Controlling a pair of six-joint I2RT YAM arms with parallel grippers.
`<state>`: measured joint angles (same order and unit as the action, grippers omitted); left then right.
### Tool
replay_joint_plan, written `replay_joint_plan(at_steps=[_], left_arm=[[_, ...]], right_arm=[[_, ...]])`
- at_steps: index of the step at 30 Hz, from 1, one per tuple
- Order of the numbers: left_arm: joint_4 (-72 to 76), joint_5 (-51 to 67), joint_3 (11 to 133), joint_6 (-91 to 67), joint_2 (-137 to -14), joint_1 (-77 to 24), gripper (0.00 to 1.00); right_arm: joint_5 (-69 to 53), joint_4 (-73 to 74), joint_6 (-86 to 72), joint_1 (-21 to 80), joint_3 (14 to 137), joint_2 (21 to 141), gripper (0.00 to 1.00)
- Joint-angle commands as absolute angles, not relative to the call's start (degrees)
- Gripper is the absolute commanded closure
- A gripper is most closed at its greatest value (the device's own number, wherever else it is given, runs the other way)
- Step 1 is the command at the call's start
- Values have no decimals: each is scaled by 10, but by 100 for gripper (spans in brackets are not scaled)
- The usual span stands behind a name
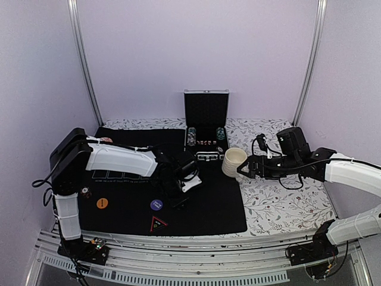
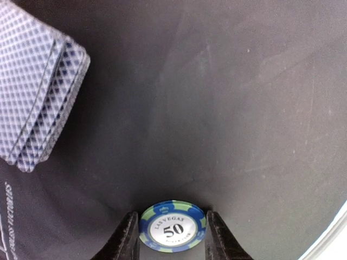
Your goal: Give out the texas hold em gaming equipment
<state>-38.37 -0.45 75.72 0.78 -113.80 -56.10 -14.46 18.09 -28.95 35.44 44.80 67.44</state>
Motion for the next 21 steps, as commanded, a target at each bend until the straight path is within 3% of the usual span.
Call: replay_joint_plan(at_steps=[1, 11, 13, 15, 18, 21], left_arm=[[-415, -4, 752, 3, -1105, -566, 100], [-421, 14, 743, 2, -1075, -557, 98], [-426, 30, 740, 7, -1080, -558, 72], [-430, 30, 742, 9, -1095, -560, 57], [-438, 28, 754, 9, -1119, -560, 45], [-442, 16, 761, 8, -1141, -561, 41]], right_arm=[[-134, 182, -290, 352, 443, 660, 1], [-132, 182, -286, 352, 439, 653, 1], [-131, 182, -286, 351, 436, 651, 1], [-130, 182, -286, 351, 434, 650, 1], [-129, 182, -287, 352, 429, 648, 1], [-130, 182, -287, 352, 426, 645, 1]])
